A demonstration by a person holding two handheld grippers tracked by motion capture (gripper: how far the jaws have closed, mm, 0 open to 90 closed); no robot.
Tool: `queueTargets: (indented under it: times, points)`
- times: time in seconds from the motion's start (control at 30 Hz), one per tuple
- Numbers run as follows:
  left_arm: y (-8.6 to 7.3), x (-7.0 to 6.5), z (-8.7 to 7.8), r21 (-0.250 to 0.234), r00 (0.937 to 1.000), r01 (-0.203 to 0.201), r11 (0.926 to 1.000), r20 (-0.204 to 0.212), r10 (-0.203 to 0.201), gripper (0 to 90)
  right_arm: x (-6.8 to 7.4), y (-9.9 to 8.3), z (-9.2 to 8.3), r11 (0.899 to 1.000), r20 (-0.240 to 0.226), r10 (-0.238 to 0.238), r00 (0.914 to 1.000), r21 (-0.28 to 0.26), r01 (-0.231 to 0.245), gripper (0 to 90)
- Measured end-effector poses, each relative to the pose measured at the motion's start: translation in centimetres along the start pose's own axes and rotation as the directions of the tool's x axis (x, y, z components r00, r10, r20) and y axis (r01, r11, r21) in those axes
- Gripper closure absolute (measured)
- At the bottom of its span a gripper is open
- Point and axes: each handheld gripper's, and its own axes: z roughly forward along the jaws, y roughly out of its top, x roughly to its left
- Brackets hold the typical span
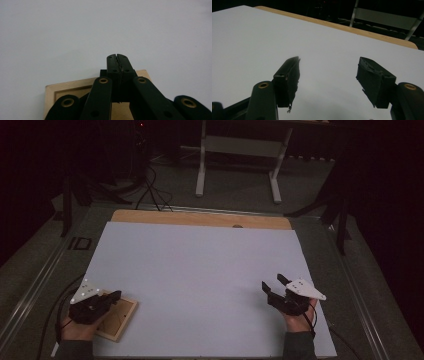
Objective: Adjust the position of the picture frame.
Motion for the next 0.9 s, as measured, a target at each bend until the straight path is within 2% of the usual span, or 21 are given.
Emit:
queueTargets:
  times: [0.2, 0.5, 0.9]
  points:
    - [0.1, -0.6, 0.4, 0.015, 0.9996, -0.022, 0.9996, 0.016, 0.021, 89.5, 0.0, 0.0, 0.0, 1.0, 0.001, -0.002, 1.0, 0.002, 0.002, 34.2]
    - [0.1, -1.3, 0.6, 0.034, 0.9991, -0.029, 0.999, 0.032, 0.028, 89.4, 0.0, 0.0, -0.1, 1.0, 0.0, 0.002, 1.0, -0.004, -0.002, 34.2]
    - [-0.1, -2.3, 1.6, 0.117, 0.9969, -0.066, 0.991, 0.051, 0.061, 89.5, 0.0, 0.0, -0.1, 1.0, -0.001, 0.001, 1.0, -0.006, -0.001, 34.2]
